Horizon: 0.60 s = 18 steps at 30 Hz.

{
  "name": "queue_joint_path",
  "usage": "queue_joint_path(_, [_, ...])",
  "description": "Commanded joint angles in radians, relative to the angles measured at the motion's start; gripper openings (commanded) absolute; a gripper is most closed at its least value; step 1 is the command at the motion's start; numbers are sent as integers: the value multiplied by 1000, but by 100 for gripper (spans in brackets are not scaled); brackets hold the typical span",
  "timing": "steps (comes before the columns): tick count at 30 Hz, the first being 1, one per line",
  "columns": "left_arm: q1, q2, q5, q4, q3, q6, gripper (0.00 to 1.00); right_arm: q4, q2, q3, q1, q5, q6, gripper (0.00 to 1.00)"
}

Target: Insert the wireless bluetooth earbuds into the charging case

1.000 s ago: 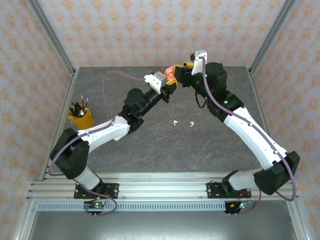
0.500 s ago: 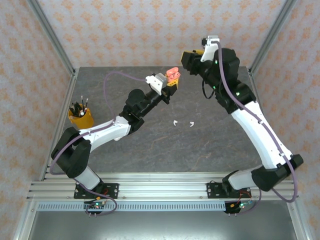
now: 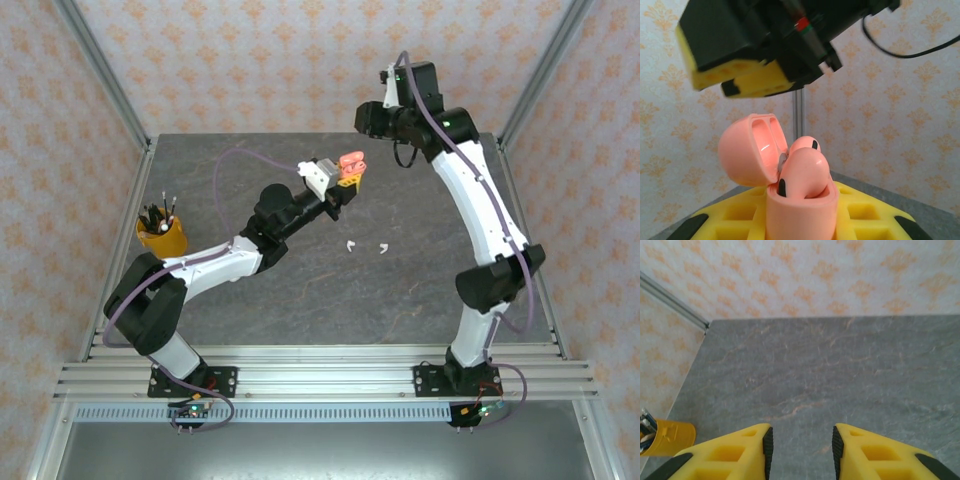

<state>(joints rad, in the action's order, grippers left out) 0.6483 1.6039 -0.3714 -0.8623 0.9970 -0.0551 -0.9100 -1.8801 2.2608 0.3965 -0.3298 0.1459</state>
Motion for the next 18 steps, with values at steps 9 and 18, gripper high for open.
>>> queue_joint_path(9, [4, 10, -15, -37, -5, -28, 0, -191, -50, 53, 1, -161, -14, 31])
queue_joint_path(18, [-4, 47, 5, -50, 20, -12, 0, -135, 120, -158, 2, -178, -19, 28])
